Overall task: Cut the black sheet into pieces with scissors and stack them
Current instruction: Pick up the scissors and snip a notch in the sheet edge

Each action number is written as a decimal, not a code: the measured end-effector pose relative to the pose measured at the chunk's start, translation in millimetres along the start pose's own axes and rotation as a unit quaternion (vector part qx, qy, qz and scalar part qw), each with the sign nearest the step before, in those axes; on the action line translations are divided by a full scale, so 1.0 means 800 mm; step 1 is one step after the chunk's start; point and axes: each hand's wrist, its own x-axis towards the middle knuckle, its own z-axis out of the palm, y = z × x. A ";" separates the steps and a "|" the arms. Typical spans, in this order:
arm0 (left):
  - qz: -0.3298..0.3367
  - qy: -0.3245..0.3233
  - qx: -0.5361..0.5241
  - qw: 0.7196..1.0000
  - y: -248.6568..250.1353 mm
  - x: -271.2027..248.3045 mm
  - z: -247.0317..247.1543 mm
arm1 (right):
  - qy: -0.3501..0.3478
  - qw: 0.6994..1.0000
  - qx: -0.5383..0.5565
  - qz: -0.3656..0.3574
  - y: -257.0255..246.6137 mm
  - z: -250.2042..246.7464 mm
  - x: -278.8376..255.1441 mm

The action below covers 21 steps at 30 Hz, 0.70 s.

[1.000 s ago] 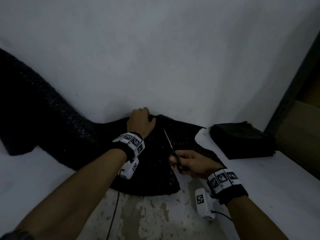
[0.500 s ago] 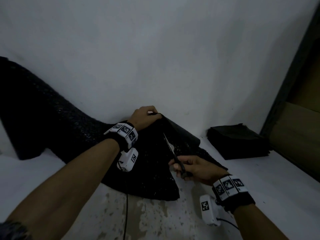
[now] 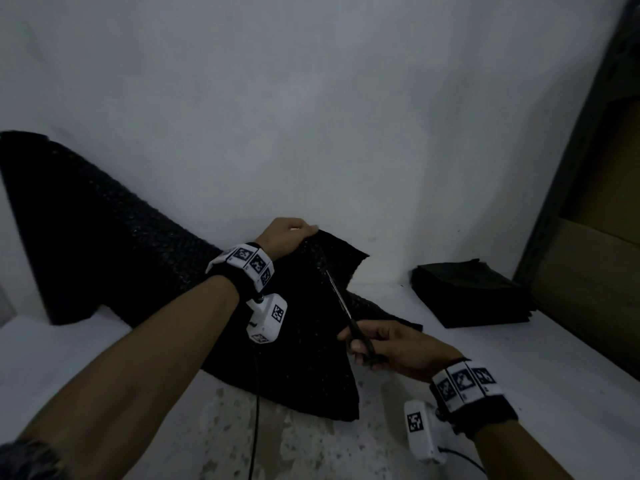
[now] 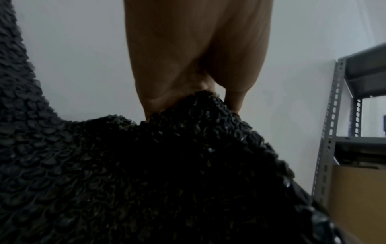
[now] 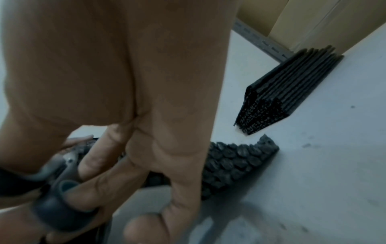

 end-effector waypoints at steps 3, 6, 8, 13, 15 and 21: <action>0.026 -0.017 -0.033 0.999 0.005 -0.008 0.001 | 0.003 1.000 0.000 0.014 -0.013 -0.003 -0.005; 0.041 -0.041 -0.048 0.997 0.004 -0.010 0.001 | 0.010 0.999 0.030 0.020 -0.027 -0.008 -0.006; 0.044 -0.047 -0.049 0.997 0.001 -0.009 0.001 | 0.010 0.998 0.058 0.021 -0.038 -0.007 -0.006; 0.053 -0.061 -0.045 0.996 0.006 -0.011 -0.001 | -0.019 0.997 0.079 0.011 -0.050 -0.005 0.005; 0.053 -0.063 -0.055 0.995 0.007 -0.012 -0.002 | -0.022 0.996 0.082 0.013 -0.049 -0.004 0.009; 0.052 -0.059 -0.066 0.995 0.001 -0.014 -0.005 | -0.021 0.997 0.072 -0.008 -0.051 0.002 0.016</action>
